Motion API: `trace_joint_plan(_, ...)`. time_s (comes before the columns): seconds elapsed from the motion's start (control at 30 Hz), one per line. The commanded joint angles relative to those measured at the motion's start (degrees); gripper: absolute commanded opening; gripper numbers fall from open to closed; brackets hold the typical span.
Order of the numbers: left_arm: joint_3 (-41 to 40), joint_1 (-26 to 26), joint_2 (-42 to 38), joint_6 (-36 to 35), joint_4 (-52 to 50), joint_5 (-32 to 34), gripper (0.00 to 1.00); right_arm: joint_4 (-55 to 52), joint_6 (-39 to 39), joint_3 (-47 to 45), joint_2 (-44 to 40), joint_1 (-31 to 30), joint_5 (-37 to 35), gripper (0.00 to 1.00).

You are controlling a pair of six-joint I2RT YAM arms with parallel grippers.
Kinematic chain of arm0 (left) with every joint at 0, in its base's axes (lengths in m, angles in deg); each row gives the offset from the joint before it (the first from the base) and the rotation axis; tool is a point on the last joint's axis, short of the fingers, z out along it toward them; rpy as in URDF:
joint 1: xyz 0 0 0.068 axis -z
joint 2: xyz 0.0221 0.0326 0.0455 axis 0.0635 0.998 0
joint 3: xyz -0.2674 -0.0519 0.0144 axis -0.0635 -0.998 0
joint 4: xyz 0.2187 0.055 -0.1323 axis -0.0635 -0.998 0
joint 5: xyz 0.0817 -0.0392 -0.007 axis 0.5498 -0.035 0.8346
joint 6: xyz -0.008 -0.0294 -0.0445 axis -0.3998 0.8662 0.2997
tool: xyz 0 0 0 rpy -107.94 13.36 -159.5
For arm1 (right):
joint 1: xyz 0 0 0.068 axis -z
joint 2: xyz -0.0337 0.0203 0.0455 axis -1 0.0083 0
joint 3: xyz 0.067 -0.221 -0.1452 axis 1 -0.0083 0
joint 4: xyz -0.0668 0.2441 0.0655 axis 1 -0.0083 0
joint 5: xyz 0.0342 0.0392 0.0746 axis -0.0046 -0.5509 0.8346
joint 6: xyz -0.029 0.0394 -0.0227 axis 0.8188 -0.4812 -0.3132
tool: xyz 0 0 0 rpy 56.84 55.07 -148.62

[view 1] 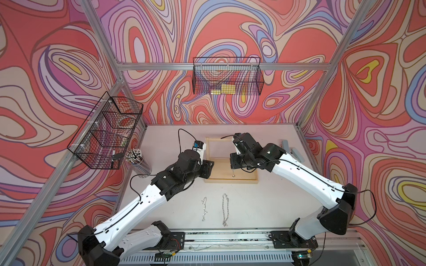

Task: Hang the necklace on the jewelry display stand
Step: Pick up the necklace from the center of the board.

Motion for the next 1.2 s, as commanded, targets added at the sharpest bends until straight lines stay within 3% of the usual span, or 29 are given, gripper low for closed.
trace_joint_plan(0.0, 2.6, -0.5, 1.5, -1.2, 3.5, -4.1, 0.43, -2.1, 3.0, 3.3, -1.1, -0.4, 0.4, 0.00)
trace_joint_plan(0.23, 3.6, -0.5, 5.3, -0.6, 10.0, -13.8, 0.42, -2.4, 4.2, 6.9, -2.0, -0.4, 2.6, 0.00)
trace_joint_plan(0.8, 3.5, -0.5, 8.3, 0.0, 16.4, -18.0, 0.53, -1.7, 4.8, 9.2, -4.0, -0.4, 4.9, 0.00)
trace_joint_plan(1.17, 3.3, -0.5, 8.7, -0.4, 17.4, -18.6, 0.49, -1.3, 4.7, 10.1, -4.2, -0.4, 5.0, 0.00)
